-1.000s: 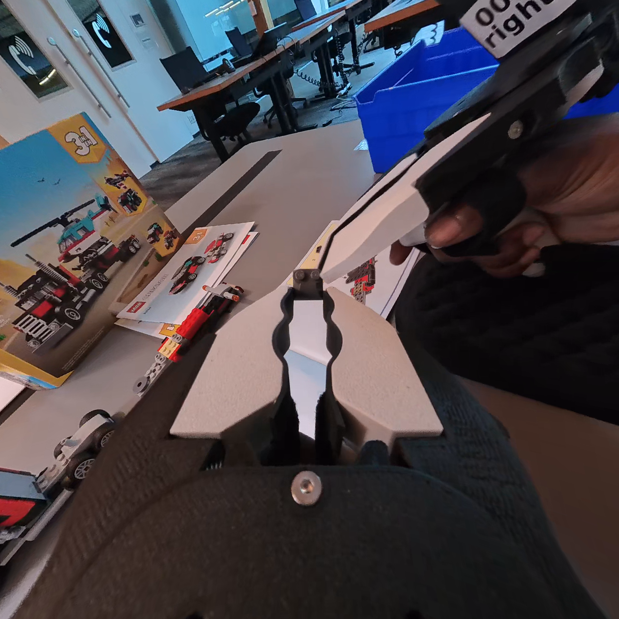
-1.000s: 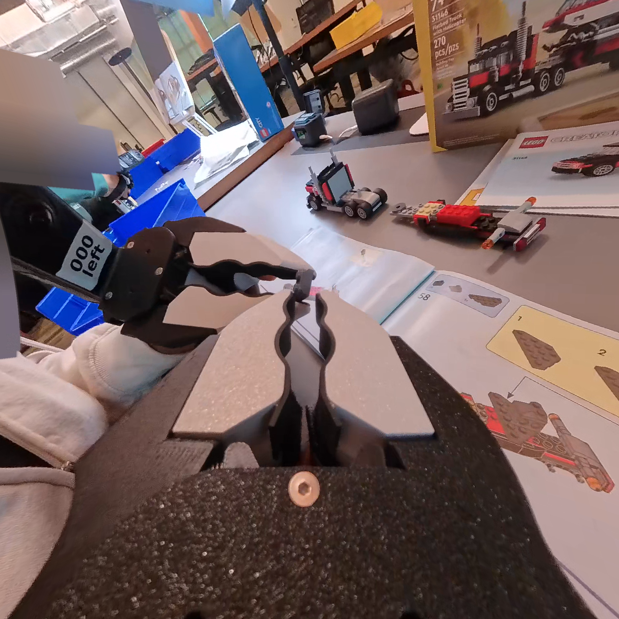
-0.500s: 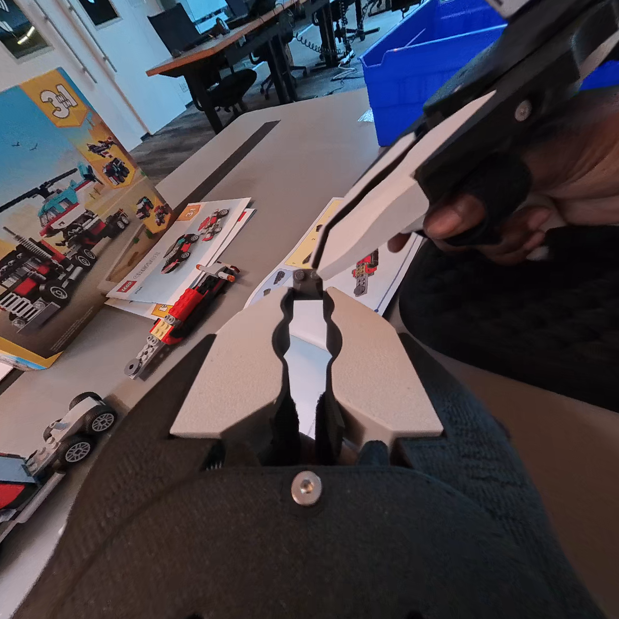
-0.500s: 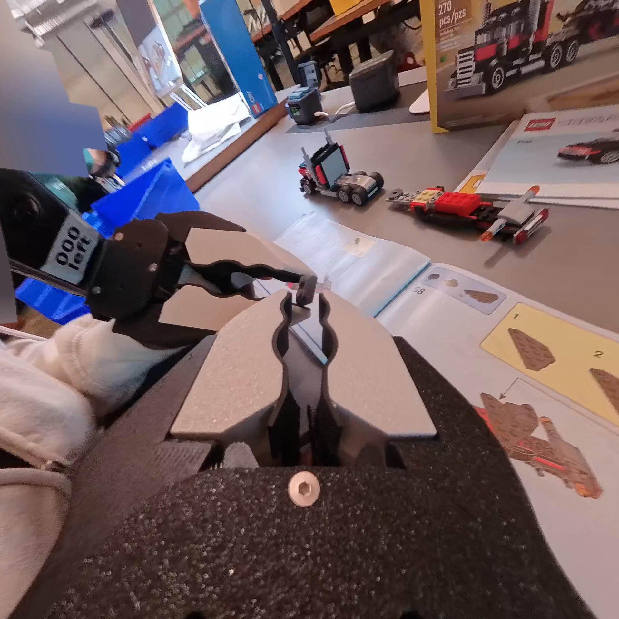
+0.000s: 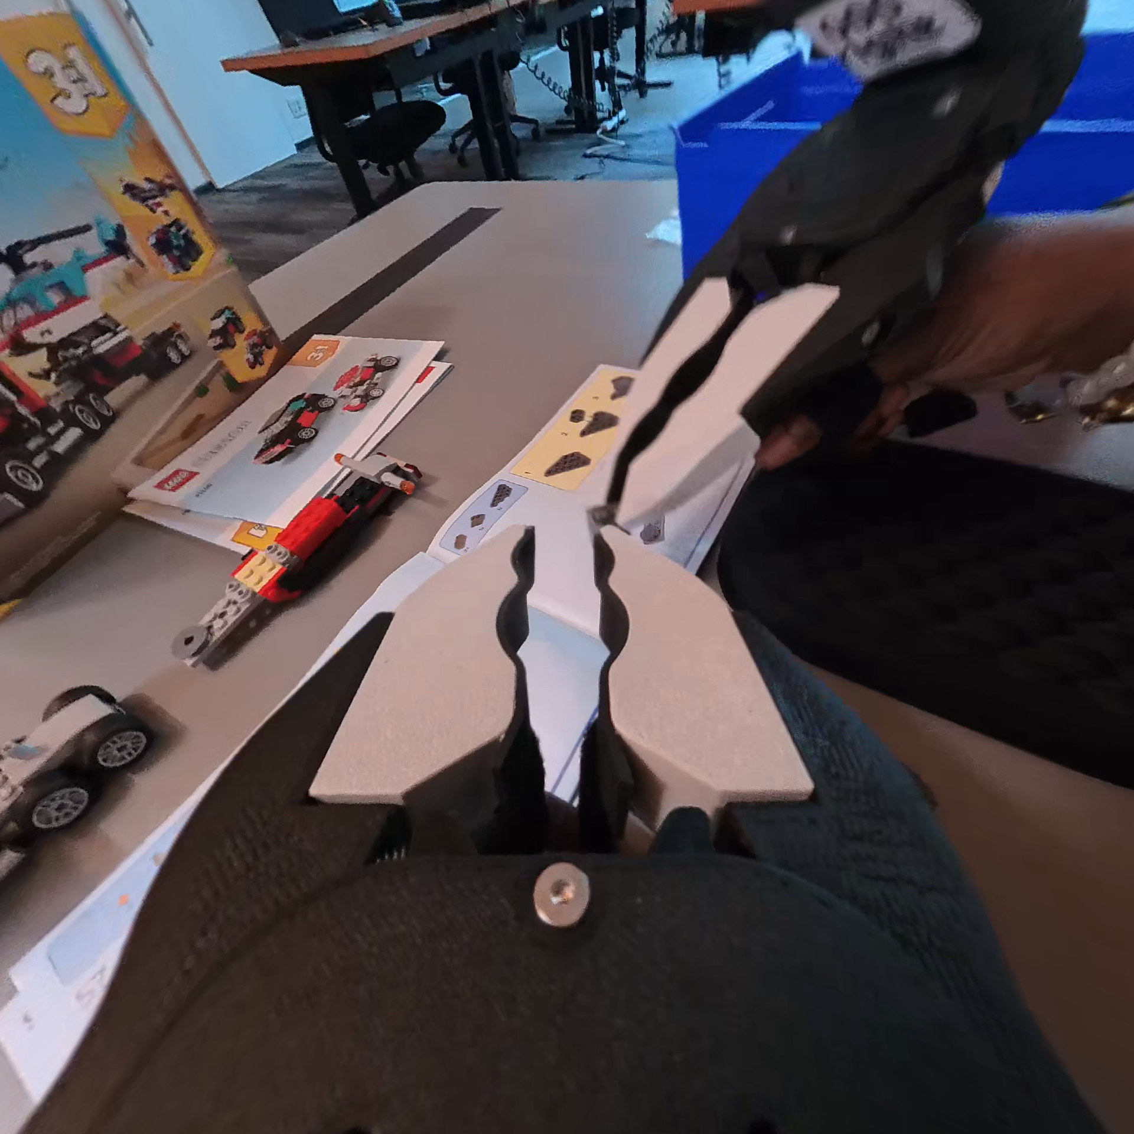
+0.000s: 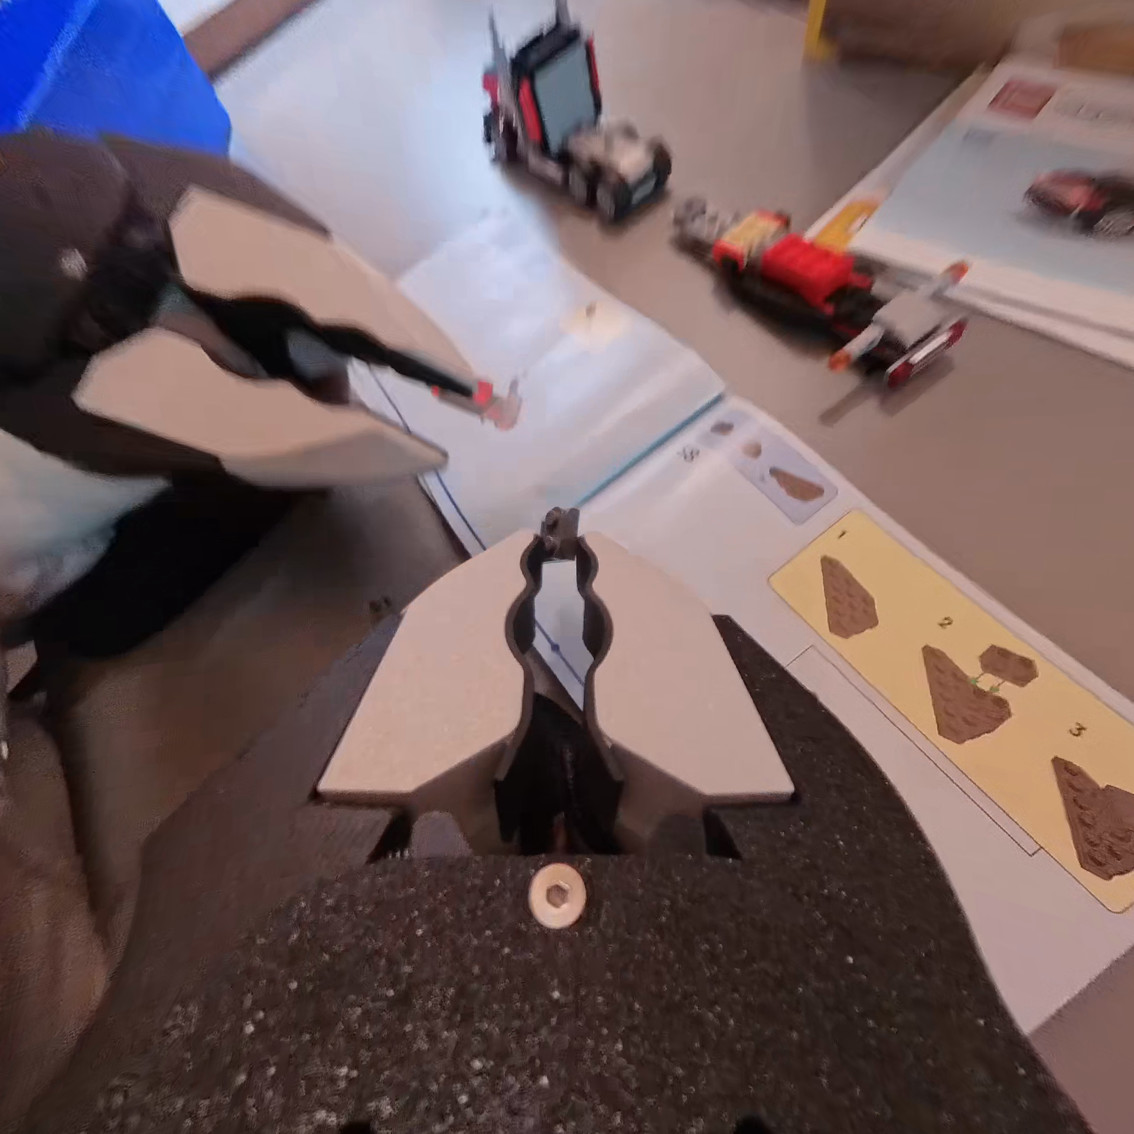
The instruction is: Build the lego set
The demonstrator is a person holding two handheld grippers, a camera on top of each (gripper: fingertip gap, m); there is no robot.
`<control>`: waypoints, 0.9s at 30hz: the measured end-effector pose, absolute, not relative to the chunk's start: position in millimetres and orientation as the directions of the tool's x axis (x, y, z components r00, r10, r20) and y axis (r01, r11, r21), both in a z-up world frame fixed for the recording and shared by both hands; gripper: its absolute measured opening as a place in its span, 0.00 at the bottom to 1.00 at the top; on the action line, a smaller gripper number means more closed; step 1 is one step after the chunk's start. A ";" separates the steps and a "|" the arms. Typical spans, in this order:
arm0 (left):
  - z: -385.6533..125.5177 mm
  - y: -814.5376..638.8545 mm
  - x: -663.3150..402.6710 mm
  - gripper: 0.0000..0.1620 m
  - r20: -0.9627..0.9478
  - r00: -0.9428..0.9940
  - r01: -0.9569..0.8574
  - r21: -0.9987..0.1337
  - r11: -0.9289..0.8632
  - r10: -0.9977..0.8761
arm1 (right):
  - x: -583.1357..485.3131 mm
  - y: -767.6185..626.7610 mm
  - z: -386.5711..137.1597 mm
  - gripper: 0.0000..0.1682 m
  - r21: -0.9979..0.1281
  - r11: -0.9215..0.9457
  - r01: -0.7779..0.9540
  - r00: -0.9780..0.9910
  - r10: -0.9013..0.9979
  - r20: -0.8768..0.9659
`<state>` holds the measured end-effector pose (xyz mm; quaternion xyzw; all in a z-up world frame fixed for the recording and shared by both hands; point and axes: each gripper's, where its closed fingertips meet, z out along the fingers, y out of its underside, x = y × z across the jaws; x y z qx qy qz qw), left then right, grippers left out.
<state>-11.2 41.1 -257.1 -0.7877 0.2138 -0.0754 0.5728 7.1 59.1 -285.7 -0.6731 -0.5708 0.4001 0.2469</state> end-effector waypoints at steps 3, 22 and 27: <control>-252.5 42.6 -20.1 0.11 -0.041 0.918 -0.155 -0.952 -0.262 -0.395 | 9.9 52.1 -305.3 0.06 -0.705 -0.196 0.681 -0.029 0.955 -0.294; -248.2 43.7 -30.4 0.10 0.078 0.924 -0.027 -0.963 -0.268 -0.375 | 13.0 66.8 -303.5 0.12 -0.707 -0.104 0.700 -0.033 0.984 -0.177; -251.2 43.0 -26.6 0.10 0.065 0.917 -0.051 -0.959 -0.278 -0.394 | 39.6 69.9 -240.7 0.15 -0.826 -0.100 0.555 0.012 0.994 -0.113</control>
